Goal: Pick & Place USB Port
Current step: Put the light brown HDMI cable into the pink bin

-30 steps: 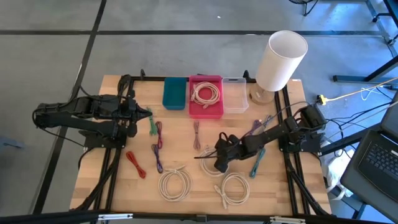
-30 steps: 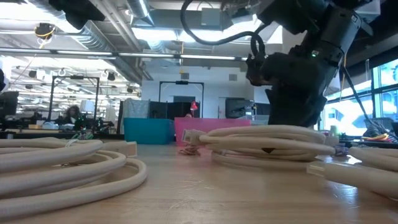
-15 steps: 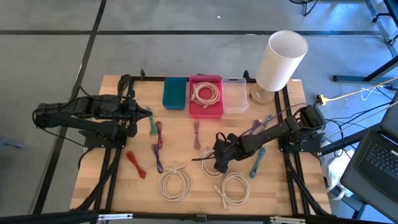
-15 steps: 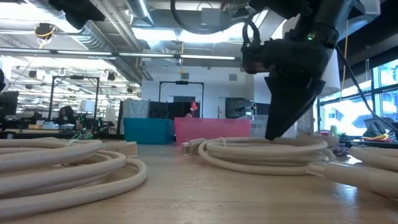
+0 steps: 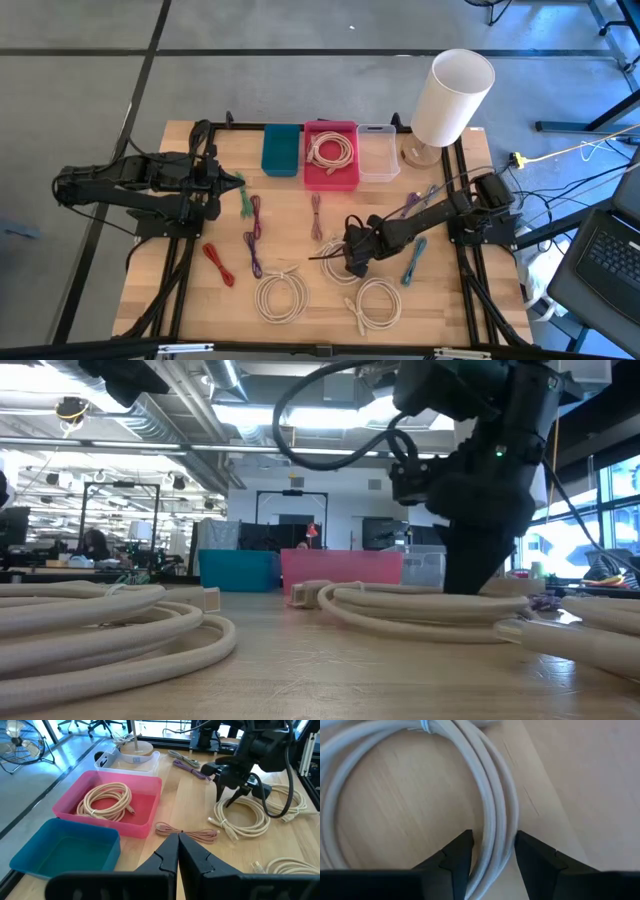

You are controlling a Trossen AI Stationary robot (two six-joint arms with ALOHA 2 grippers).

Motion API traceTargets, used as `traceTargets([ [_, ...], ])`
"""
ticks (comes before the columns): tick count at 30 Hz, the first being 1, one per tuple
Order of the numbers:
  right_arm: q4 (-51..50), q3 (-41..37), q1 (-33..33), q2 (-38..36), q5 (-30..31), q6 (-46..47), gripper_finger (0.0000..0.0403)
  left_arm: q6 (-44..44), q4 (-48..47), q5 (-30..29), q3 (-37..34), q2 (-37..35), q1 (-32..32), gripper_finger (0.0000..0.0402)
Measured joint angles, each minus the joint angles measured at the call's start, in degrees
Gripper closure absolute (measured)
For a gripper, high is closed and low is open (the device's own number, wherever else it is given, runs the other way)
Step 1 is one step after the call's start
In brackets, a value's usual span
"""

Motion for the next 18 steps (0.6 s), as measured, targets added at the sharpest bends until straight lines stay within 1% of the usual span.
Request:
traceTargets([
  [2,-0.21,0.07,0.02,0.38,0.15,0.89,0.0263,0.01,0.02,-0.01,0.0,0.02,0.0,0.0398],
  [3,-0.19,0.09,0.02,0.42,0.3,1.1,0.0276,0.0,0.02,-0.08,0.0,0.0,0.0,0.0398],
  [4,-0.03,0.08,0.07,0.39,0.4,1.11,0.0294,0.0,0.02,-0.2,0.0,0.0,-0.01,0.0398],
  [7,0.24,0.24,0.09,-0.26,0.14,1.0,0.0367,-0.18,0.02,-0.22,0.0,0.0,-0.01,0.0398],
  [8,-0.1,0.69,0.07,-0.42,0.04,0.84,0.0379,-0.33,0.02,-0.23,0.0,0.0,0.0,0.0398],
  [11,-3.03,3.62,0.22,-0.84,-0.33,-1.31,0.0386,-0.39,0.02,-0.22,0.0,0.0,-0.01,0.0398],
  [13,-7.96,7.72,0.22,-1.59,0.35,-4.42,0.0387,-0.39,-0.01,-0.24,0.0,0.02,-0.01,0.0398],
  [17,-19.56,18.69,-1.79,-2.18,7.41,-12.46,0.0387,0.0,0.02,-0.31,0.0,0.0,0.0,0.0398],
  [18,-21.01,20.99,-2.87,-2.18,9.3,-14.92,0.0387,0.0,0.04,-0.39,0.0,0.0,0.0,0.0397],
])
